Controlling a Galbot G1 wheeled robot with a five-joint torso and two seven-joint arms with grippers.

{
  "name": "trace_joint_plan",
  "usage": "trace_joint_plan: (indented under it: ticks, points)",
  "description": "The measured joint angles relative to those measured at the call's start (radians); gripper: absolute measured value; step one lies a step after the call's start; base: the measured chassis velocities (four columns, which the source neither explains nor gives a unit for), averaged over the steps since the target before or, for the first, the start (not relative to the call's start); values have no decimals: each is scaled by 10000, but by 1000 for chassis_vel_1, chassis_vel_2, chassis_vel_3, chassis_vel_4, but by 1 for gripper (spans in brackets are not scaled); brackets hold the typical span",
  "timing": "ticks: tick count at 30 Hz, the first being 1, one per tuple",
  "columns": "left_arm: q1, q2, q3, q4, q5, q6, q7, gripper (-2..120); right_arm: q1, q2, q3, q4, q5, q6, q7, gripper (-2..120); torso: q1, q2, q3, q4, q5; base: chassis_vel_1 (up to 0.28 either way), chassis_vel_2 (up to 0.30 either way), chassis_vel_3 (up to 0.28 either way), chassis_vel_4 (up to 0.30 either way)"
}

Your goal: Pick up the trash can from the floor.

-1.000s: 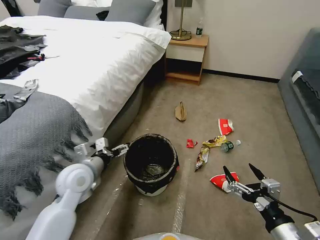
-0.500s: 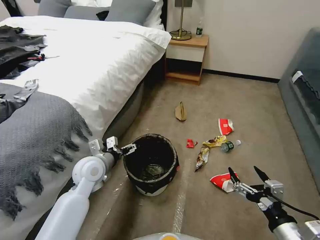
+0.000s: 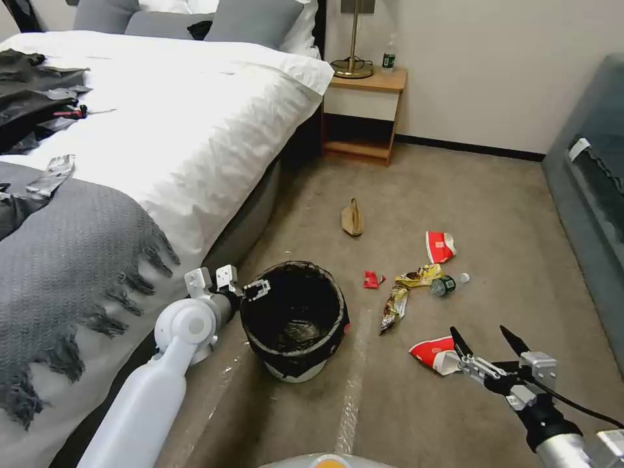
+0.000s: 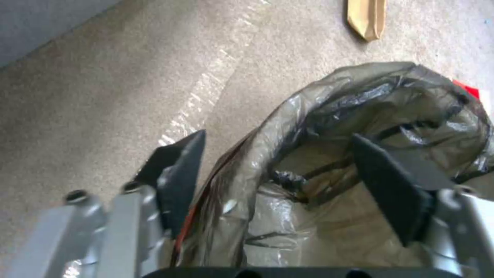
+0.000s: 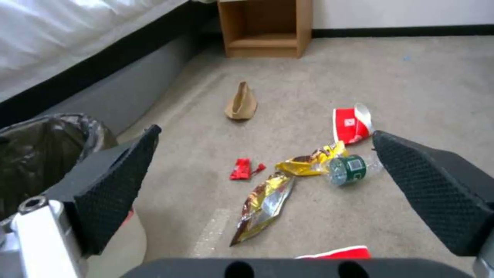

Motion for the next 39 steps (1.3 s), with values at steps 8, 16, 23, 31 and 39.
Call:
trace_joint_plan:
  ticks: [8,16,23,31,39]
  points:
    - [343,-173,3,8,203,15,93,41,51,0,39,-74,110,-31,25,100,0,0,0,2,0,0,0,0,0]
    - [394,-225,-65,-17,246,15,149,13,79,0,34,-104,152,-51,35,100,0,0,0,1,0,0,0,0,0]
    - [415,-253,-90,-21,245,16,210,2,84,0,-1,-107,152,-61,35,100,0,0,0,0,0,0,0,0,0]
    - [490,-228,-118,-179,231,8,288,2,34,0,4,-38,152,-62,36,100,0,0,-1,1,0,0,0,0,0]
    - [616,66,-307,-816,-20,-7,310,2,-35,0,-16,170,111,-47,36,100,0,0,-1,0,-4,0,0,0,0]
